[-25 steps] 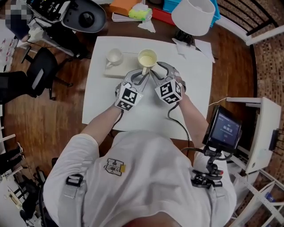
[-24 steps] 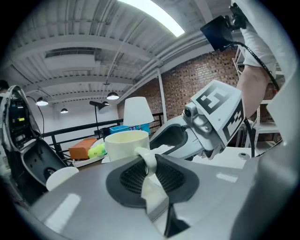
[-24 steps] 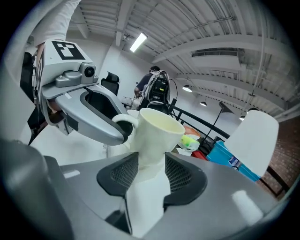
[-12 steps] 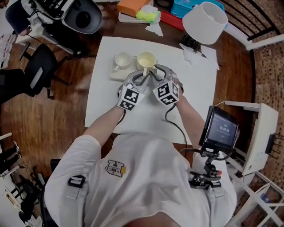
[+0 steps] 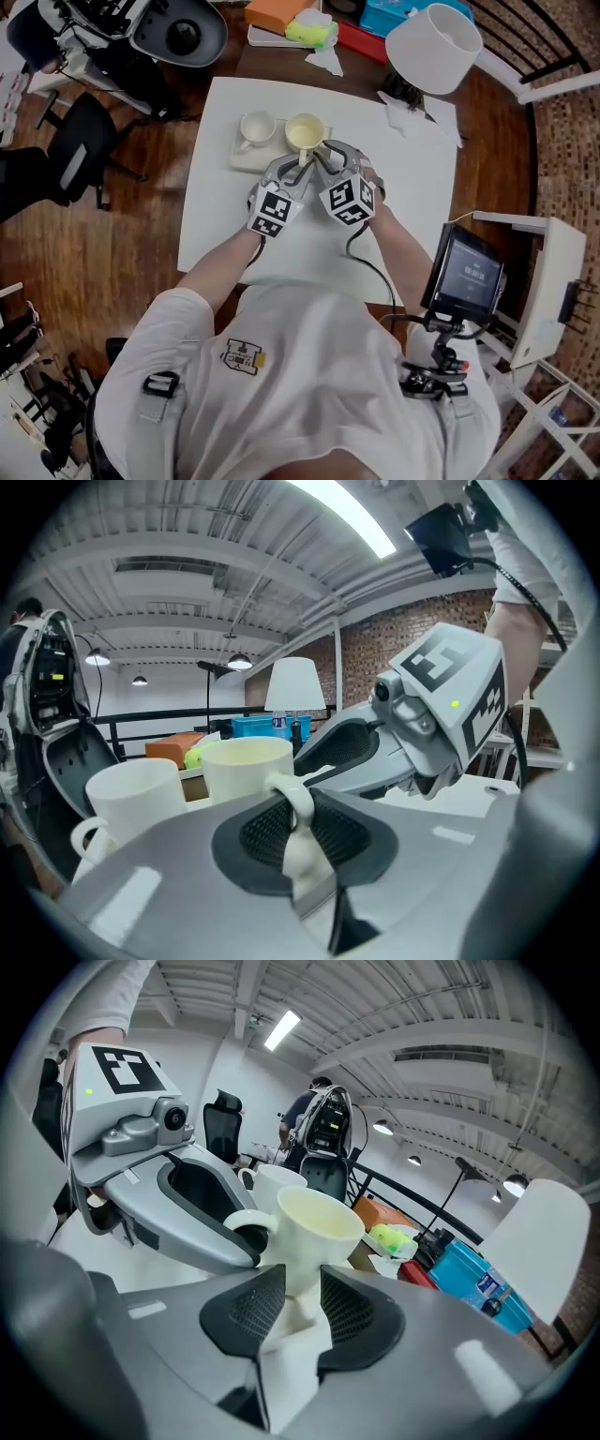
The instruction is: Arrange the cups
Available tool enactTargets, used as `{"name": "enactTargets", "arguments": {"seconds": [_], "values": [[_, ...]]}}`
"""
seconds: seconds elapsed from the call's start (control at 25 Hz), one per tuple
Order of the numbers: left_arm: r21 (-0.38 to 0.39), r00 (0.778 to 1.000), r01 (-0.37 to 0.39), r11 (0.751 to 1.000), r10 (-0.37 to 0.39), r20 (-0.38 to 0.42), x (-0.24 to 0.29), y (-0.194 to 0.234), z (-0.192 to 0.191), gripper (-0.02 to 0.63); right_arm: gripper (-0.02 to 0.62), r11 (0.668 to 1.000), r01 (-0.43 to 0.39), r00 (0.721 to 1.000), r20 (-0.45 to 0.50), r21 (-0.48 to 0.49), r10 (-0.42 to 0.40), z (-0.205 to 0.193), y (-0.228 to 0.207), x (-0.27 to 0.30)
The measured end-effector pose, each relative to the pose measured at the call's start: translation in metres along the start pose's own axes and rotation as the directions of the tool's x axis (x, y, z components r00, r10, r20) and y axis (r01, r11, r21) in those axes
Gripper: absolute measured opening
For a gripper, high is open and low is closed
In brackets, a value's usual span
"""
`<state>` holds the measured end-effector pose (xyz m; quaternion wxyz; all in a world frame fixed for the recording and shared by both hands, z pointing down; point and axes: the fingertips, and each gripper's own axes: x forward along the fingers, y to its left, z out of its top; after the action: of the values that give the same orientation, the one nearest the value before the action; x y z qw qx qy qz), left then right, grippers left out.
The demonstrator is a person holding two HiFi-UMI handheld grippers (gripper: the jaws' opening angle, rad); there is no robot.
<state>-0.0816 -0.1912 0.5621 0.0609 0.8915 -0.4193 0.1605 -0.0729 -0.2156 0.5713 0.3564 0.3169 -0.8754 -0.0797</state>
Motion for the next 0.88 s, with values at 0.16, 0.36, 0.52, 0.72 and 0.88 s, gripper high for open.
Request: {"name": "enactTargets", "arguments": {"seconds": [0.16,0.36,0.52,0.72,0.88], "values": [[0.001,1.000,0.006,1.000,-0.006,-0.006,0.001,0.000,-0.001,0.052,0.112,1.000,0.006,1.000,-0.004,0.009,-0.006,-0.001,0.000,0.000],[0.003,1.000,0.007,1.000,-0.007,-0.004,0.002,0.000,-0.002,0.052,0.110,1.000,0.009,1.000,-0.009,0.009,-0.009,-0.002,0.000,0.002],[0.014,1.000,0.016,1.000,-0.016,0.009,0.002,0.000,-0.001,0.055,0.109,1.000,0.013,1.000,-0.014,0.013,-0.013,-0.003,-0.001,0.001],[0.010,0.999,0.010,1.000,-0.010,0.041,-0.004,0.002,-0.002,0.058,0.109,1.000,0.015,1.000,-0.015,0.020,-0.014,-0.003,0.001,0.003],[0.004,0.999,0.000,1.000,0.000,0.050,-0.005,0.006,-0.007,0.066,0.106,0.998,0.026,0.999,-0.033,0.048,-0.025,-0.014,-0.003,0.003]]}}
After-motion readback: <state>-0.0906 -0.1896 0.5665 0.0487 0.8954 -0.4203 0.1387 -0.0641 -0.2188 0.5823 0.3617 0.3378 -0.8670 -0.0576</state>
